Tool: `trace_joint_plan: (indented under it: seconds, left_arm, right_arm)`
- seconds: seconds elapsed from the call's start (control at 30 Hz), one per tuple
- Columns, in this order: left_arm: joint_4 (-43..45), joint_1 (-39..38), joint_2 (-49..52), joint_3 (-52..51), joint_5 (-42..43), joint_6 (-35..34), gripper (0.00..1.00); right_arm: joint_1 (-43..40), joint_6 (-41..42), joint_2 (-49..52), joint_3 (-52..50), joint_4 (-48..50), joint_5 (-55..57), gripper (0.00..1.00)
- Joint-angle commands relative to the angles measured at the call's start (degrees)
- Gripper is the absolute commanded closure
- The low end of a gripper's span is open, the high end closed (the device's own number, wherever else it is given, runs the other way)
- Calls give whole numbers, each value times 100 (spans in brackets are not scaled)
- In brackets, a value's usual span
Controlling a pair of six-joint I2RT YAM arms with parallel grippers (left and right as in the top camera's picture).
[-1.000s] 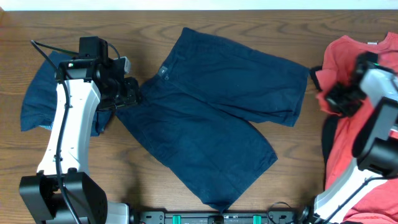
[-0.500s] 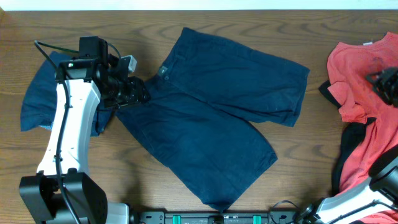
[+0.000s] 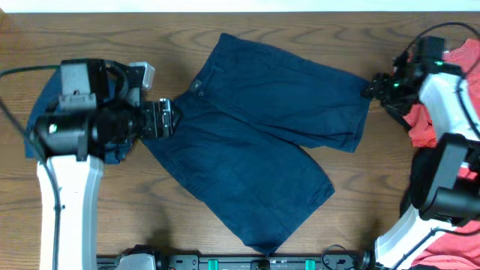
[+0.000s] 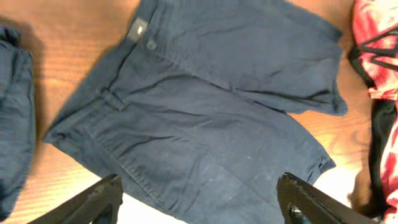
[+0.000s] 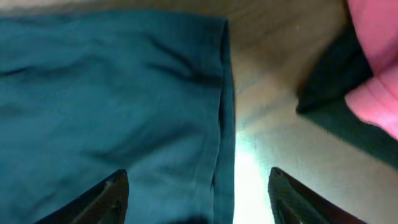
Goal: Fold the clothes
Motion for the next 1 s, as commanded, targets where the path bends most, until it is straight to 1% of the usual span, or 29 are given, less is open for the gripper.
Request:
trace_joint_plan:
  seconds: [0.0, 0.13, 0.2, 0.3, 0.43, 0.47, 0.53, 0.57, 0.67, 0.83, 0.9, 0.93, 0.97]
  left_arm:
    - [-17, 15, -212, 107, 46, 81, 19]
    - [-39, 15, -302, 107, 48, 81, 20]
    - [-39, 15, -299, 105, 48, 81, 20]
    - [-39, 15, -299, 105, 48, 81, 20]
    - [-37, 15, -299, 105, 48, 81, 20]
    - [-37, 15, -299, 105, 48, 79, 20]
    - [-37, 15, -299, 105, 48, 81, 20]
    - [-37, 15, -299, 105, 48, 81, 20]
    - [-35, 15, -299, 105, 48, 81, 20]
    - [-33, 15, -299, 105, 48, 81, 20]
    - [-31, 15, -299, 105, 46, 81, 20]
    - [-31, 15, -299, 105, 46, 83, 20]
    - [-33, 15, -299, 105, 46, 81, 20]
  right_arm:
    - [125, 284, 310, -68, 435, 798, 32]
    - [127, 280, 605, -68, 1064, 769, 36]
    - [127, 280, 728, -68, 1250, 636, 40]
    - [142, 275, 896, -68, 1447, 151, 49]
    - [153, 374, 1093, -68, 1633, -81, 67]
    - [153, 415, 1154, -68, 1687, -76, 73]
    - [153, 560, 1239, -68, 1864, -26, 94]
    - [142, 675, 1246, -68, 2004, -17, 99]
    - [68, 984, 1185, -42, 2820, -188, 99]
    - [-151, 1370, 973, 177, 4725, -1246, 99]
    - [-199, 1517, 940, 323, 5106, -1421, 99]
    - [-205, 1521, 920, 407, 5143, -1486, 94]
    - [-205, 1502, 916, 461, 5115, -1513, 78]
